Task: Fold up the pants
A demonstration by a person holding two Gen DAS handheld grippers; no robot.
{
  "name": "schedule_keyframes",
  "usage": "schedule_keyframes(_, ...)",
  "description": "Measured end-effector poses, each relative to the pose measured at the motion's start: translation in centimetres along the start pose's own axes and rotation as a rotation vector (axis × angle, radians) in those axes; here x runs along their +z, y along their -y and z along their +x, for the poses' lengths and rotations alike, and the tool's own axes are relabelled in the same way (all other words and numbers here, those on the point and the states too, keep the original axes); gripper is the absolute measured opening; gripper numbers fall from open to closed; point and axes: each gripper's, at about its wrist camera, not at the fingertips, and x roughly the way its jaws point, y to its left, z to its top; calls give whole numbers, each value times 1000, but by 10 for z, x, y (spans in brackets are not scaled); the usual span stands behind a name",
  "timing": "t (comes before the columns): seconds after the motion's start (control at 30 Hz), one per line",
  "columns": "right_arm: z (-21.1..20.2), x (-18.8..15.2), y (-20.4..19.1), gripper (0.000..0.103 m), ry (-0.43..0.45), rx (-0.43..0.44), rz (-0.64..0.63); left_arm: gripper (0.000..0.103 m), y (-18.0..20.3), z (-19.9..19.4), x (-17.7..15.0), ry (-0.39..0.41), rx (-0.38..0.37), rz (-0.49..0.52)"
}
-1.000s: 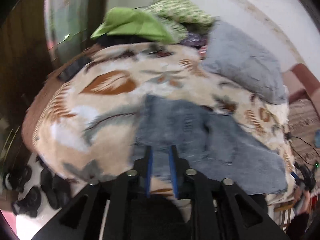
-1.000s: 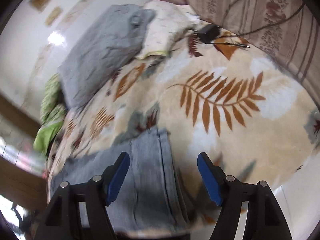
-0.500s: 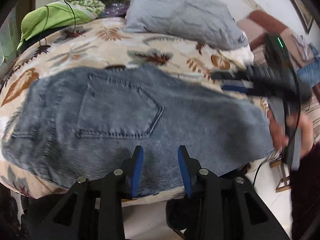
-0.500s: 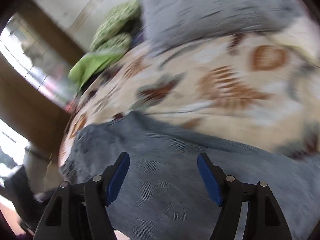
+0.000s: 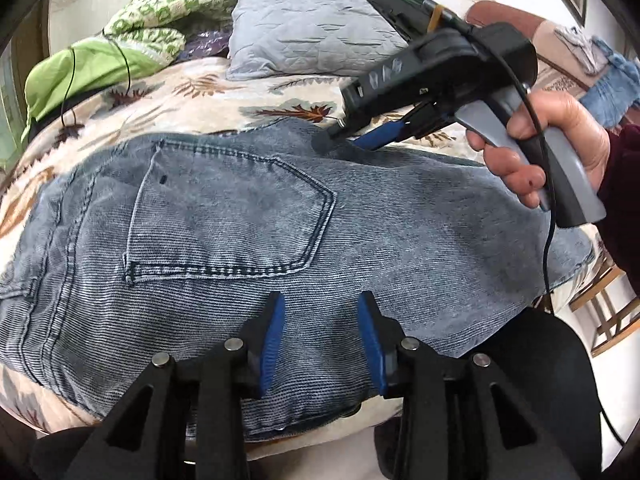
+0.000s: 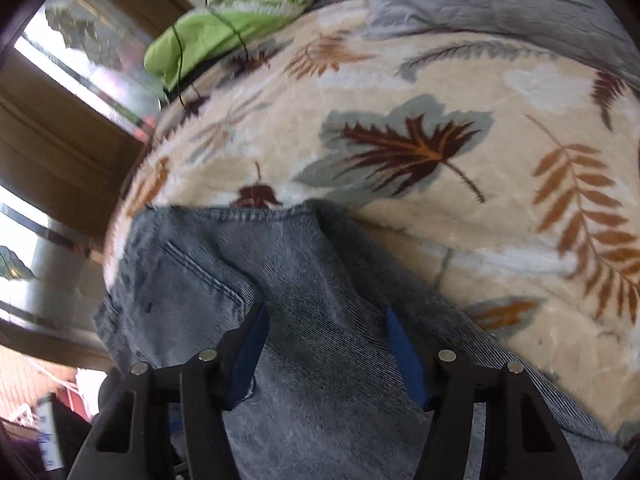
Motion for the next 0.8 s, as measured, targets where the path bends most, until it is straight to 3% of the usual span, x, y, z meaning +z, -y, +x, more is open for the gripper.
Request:
schedule_keyframes(0.07,5,2,-4,5,-16,-85,-26,38,-3,-1,1,8,-20,-17)
schedule_keyframes(0.1,5,4,-5,3,-12,-121,-24,38,-6,-3,0,10,-24,-20)
schedule_keyframes(0.2,-1,16,-9,3,36,-217,-9,38,-9,-3,1,18,-32,-29)
schedule_keyframes(0.3,2,28,-11,3,36,-240,22,38,-15,-3,7,46,-23,-49)
schedule_keyframes(0.4,-11,34,-8,2,129,-263,54,40,-20,-9,5,74,-21,-69)
schedule_keyframes(0.5,-36,31,8,3,184,-166,152,40,-17,-9,3,73,-3,-40)
schedule_keyframes(0.57,-61,16,16,3,223,-126,181,42,-14,-12,2,92,0,-19)
schedule_keyframes(0.67,-81,-18,26,3,231,-183,181,51,-7,-11,1,102,10,9)
schedule_keyframes(0.8,-82,-74,50,3,199,-198,290,63,4,-2,-2,77,38,62)
